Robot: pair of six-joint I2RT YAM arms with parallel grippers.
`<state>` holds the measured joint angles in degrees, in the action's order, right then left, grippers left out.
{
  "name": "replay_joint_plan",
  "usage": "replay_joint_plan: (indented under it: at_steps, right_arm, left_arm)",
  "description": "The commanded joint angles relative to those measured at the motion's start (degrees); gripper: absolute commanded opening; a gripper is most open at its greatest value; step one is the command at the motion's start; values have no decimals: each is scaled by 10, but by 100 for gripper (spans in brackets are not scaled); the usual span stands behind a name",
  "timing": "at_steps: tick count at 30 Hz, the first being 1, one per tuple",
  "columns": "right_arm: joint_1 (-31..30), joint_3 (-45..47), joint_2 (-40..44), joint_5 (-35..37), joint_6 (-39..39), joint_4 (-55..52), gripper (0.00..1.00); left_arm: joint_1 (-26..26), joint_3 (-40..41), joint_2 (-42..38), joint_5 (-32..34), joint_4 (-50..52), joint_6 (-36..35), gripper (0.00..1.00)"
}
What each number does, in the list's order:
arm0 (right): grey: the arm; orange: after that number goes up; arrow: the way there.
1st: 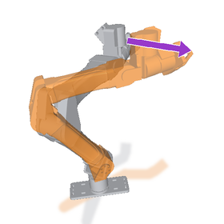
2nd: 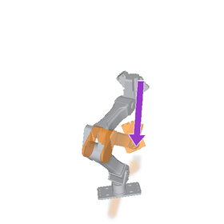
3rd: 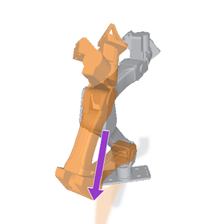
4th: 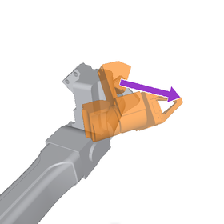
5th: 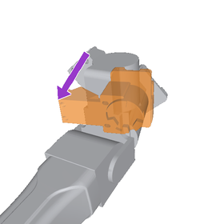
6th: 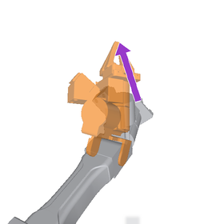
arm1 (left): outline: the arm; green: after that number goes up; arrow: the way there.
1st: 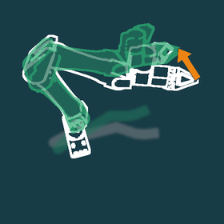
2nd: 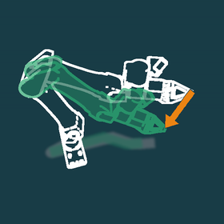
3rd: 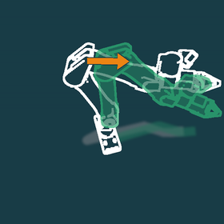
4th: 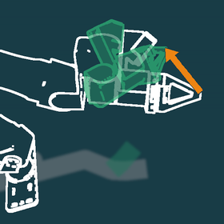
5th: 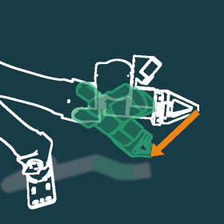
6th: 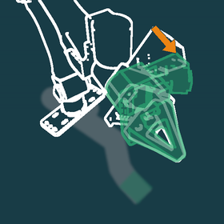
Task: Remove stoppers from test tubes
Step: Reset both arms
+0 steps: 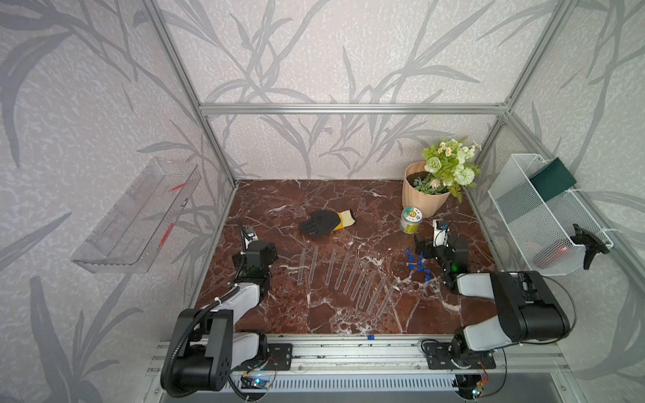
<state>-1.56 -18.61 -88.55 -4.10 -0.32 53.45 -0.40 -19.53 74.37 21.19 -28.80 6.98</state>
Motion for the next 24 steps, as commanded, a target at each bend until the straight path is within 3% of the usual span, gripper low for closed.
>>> replay_joint_plan:
  at_steps: [1,5,9,14,24]
  right_arm:
    - [2,14,-22,-9,9,107,99]
    - [-3,-10,-23,14,13,61,99]
    - [-14,-15,-22,32,20,49,99]
    - [-14,-25,-22,-65,55,30,99]
    - [-15,-26,-23,-65,56,31,99]
  left_arm:
    - [20,-24,49,-64,-122,-3,99]
    - [15,-37,130,-106,-182,-32,99]
    - [14,-39,128,-110,-172,-32,99]
    - [13,-39,127,-110,-169,-31,99]
    - [13,-40,127,-109,-169,-32,99]
